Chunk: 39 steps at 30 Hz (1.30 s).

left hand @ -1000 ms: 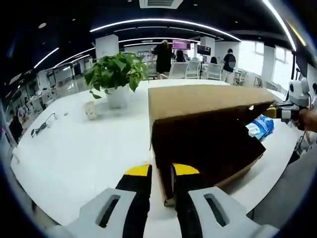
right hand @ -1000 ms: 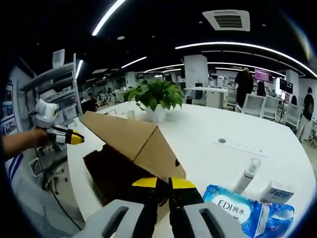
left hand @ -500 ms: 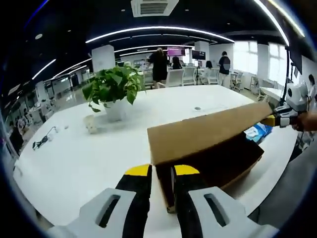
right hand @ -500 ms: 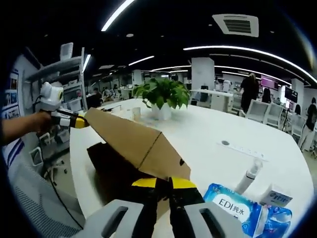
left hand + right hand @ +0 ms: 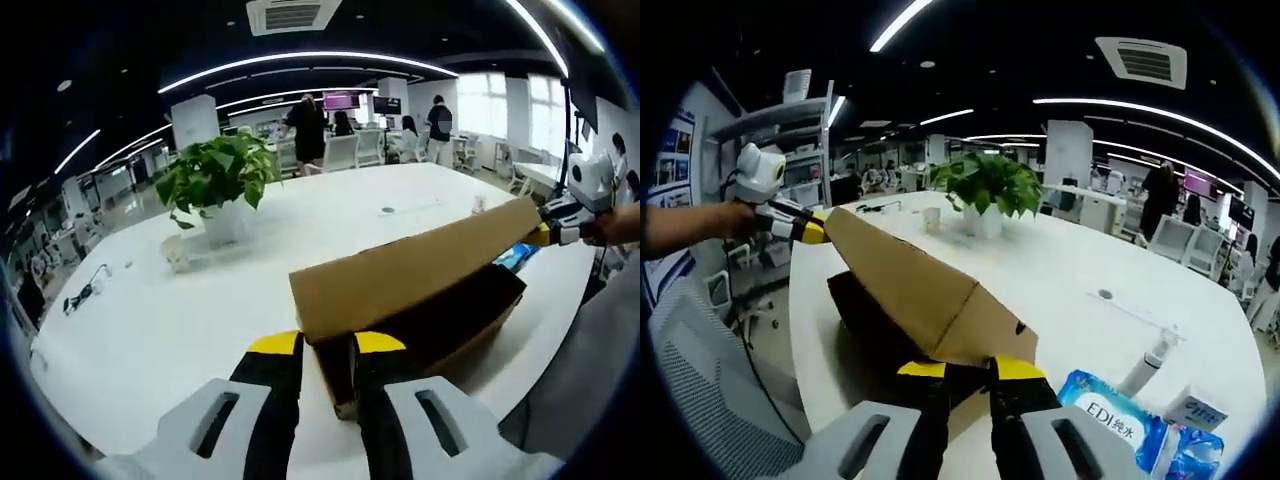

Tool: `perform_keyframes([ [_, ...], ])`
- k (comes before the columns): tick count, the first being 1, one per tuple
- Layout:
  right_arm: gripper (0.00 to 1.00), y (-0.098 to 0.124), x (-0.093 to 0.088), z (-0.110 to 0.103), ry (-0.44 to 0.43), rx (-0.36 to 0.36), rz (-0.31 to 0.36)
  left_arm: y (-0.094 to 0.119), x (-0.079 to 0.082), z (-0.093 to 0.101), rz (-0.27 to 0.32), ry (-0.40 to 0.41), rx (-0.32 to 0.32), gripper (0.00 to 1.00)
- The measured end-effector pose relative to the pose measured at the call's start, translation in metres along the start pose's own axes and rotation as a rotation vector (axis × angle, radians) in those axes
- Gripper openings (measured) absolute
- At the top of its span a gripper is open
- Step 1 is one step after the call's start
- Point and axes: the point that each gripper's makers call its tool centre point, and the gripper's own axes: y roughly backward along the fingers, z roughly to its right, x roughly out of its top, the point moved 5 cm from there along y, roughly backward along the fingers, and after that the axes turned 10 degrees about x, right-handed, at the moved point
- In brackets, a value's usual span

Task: Operate the shoe box by opening the lid, removing the specified soft item, and placing it in the target area until the item is outside and the box remains undamaged.

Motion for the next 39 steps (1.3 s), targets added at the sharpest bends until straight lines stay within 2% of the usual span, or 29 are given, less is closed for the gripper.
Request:
perform_keyframes([
  [15, 0.29, -0.001, -0.016, -0.017, 0.059, 0.091, -0.054, 0.005, -0.019, 0.014, -0.027, -0.053, -0.064, 0.31],
  [23, 0.32, -0.003, -0.025, -0.024, 0.054, 0.116, -0.081, 0.004, -0.033, 0.020, -0.057, -0.070, -0.092, 0.36],
  [39, 0.37, -0.012, -0.044, -0.030, 0.045, 0.129, -0.144, -0.002, -0.053, 0.025, -0.120, -0.065, -0.109, 0.37],
])
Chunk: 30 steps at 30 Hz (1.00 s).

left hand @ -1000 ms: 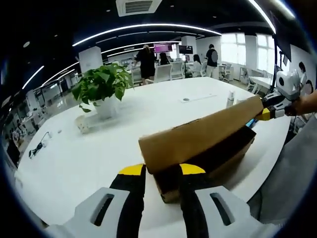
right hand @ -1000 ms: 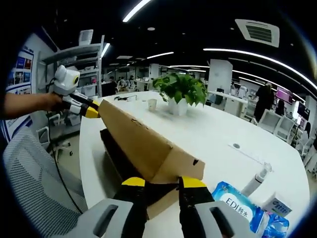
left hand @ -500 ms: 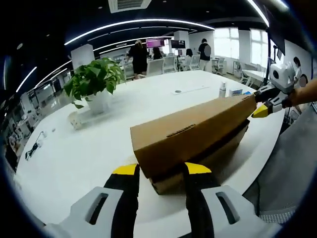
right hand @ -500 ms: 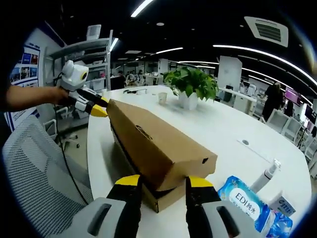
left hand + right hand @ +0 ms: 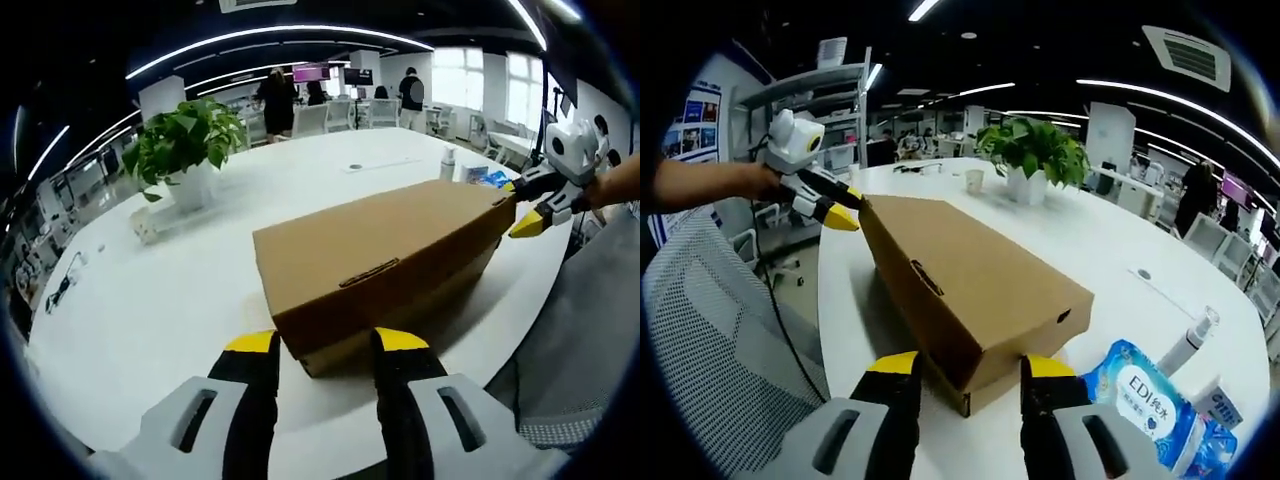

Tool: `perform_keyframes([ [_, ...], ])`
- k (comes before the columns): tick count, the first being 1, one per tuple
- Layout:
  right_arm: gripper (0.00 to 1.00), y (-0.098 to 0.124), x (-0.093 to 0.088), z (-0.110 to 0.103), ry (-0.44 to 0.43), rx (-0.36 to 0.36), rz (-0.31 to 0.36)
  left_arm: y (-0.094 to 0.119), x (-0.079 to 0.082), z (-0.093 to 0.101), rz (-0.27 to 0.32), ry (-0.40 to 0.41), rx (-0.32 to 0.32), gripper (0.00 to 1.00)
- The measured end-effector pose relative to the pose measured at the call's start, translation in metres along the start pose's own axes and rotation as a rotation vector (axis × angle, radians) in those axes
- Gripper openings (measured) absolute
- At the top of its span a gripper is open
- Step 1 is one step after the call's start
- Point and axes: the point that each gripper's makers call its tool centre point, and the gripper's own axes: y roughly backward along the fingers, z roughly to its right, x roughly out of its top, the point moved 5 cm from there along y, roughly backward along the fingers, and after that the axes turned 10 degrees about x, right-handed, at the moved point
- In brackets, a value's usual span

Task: Operate the shoe box by opening the lid, removing the specified soft item, and placing it in the target area until the item is outside and the box remains undamaged.

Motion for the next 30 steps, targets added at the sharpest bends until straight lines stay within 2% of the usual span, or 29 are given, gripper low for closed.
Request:
perform_keyframes([
  [10, 0.34, -0.003, -0.007, 0.000, -0.055, 0.002, -0.006, -0.005, -0.008, 0.002, -0.025, 0.030, -0.013, 0.38],
  [21, 0.33, -0.010, -0.014, 0.000, -0.058, -0.007, -0.039, -0.012, -0.017, 0.002, -0.049, 0.074, -0.017, 0.35],
  [30, 0.32, -0.014, -0.018, 0.000, -0.052, -0.015, -0.063, -0.018, -0.022, 0.004, -0.076, 0.068, -0.008, 0.34],
])
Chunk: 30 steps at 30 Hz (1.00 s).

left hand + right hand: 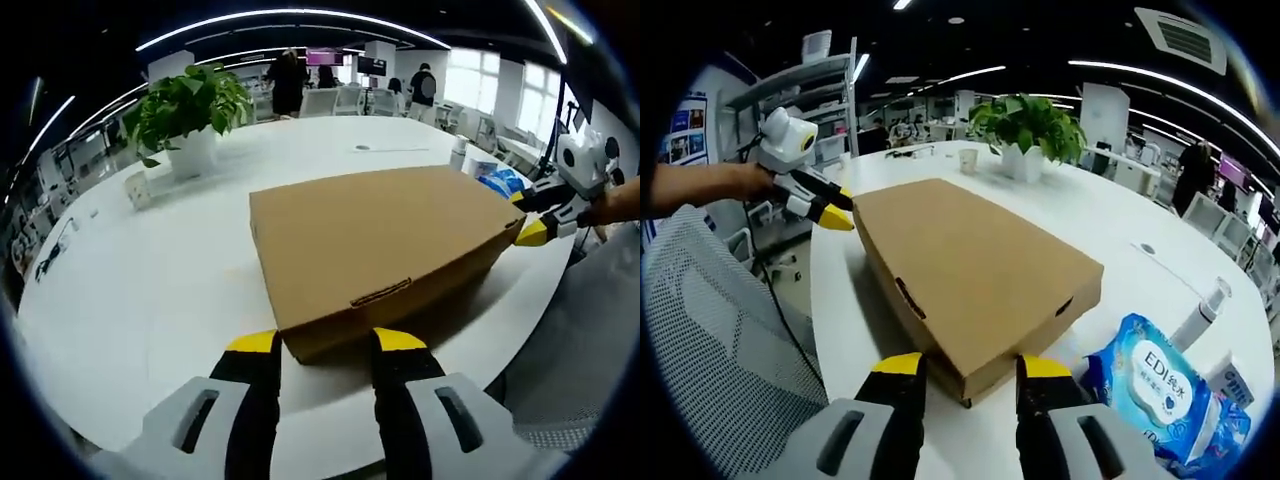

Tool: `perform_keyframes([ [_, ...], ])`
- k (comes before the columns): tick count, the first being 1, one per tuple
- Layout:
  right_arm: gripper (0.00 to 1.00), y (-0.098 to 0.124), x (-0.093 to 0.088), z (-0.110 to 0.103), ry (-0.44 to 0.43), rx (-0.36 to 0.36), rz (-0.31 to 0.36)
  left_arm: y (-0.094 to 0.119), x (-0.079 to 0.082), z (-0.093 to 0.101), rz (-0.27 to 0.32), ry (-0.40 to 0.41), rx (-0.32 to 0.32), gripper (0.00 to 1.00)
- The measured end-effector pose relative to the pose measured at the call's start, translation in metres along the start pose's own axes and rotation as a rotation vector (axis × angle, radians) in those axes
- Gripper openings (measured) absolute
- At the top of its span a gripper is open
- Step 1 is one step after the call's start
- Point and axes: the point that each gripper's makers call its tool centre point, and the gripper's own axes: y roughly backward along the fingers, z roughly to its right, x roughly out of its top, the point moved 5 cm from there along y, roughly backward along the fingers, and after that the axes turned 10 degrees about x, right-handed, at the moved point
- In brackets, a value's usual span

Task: Operate the shoe box by opening the lid, removing the specified soft item, and placing it in the target area until the item is outside and the box remains undamaged.

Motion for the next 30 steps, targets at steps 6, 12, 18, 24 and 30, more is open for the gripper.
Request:
perform_keyframes([
  [6, 0.32, -0.003, -0.002, 0.000, 0.008, -0.003, -0.015, -0.004, -0.001, -0.001, -0.021, 0.001, 0.002, 0.33],
  [12, 0.31, -0.003, -0.003, 0.001, 0.017, -0.001, -0.020, -0.006, 0.000, -0.001, -0.026, 0.012, 0.006, 0.35],
  [18, 0.31, -0.004, -0.002, 0.004, 0.014, -0.001, -0.020, -0.009, 0.003, -0.003, -0.029, 0.021, 0.008, 0.33],
  [24, 0.31, -0.004, 0.000, 0.011, 0.013, -0.002, -0.019, -0.014, 0.007, -0.002, -0.029, 0.033, 0.008, 0.33],
  [30, 0.31, -0.006, 0.002, 0.019, 0.010, -0.003, -0.019, -0.020, 0.013, -0.003, -0.029, 0.037, 0.010, 0.32],
])
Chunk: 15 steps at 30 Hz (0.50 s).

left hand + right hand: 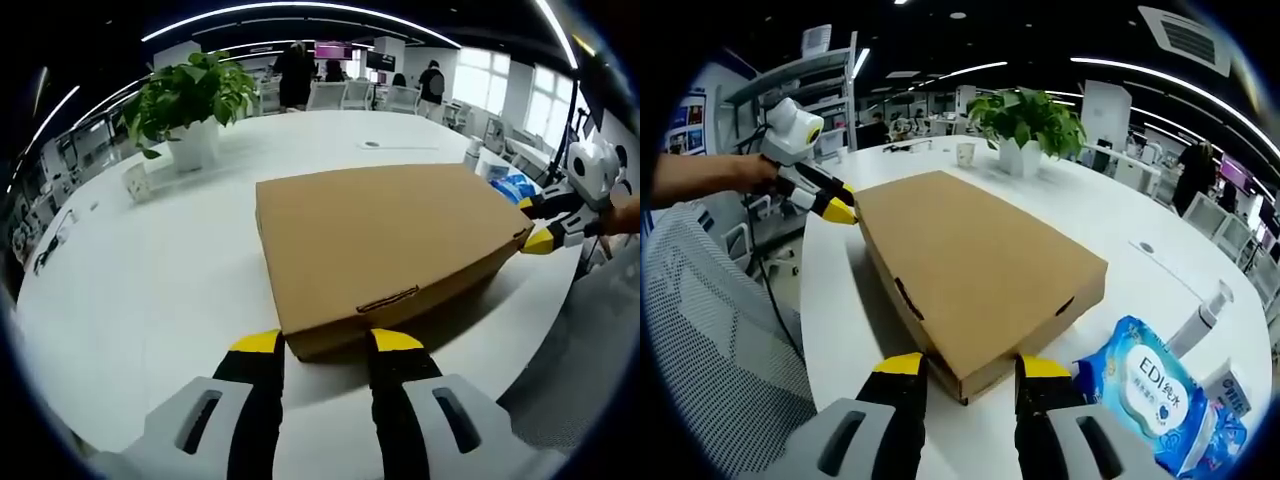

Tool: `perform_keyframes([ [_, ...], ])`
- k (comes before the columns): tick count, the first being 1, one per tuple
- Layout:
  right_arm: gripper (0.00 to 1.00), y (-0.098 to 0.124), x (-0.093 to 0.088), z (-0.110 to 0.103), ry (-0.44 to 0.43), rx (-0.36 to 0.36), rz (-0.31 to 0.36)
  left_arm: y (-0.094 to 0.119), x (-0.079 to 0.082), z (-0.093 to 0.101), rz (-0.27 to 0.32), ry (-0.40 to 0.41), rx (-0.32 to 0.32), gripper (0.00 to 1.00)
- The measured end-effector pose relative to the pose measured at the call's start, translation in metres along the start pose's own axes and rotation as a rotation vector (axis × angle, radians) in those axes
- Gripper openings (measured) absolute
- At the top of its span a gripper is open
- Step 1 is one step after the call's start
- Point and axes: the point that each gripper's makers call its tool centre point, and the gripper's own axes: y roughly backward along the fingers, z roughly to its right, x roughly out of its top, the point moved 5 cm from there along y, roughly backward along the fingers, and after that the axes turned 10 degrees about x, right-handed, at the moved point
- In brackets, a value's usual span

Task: Operate the shoe box by opening the lid, removing the specified soft item, and placing it in the target area until the item is outside and the box remains undamaged.

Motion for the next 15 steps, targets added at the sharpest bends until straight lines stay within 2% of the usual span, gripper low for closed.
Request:
perform_keyframes([
  [15, 0.31, -0.004, 0.006, 0.022, -0.002, -0.001, -0.007, -0.015, 0.013, 0.002, -0.001, 0.006, 0.006, 0.32],
])
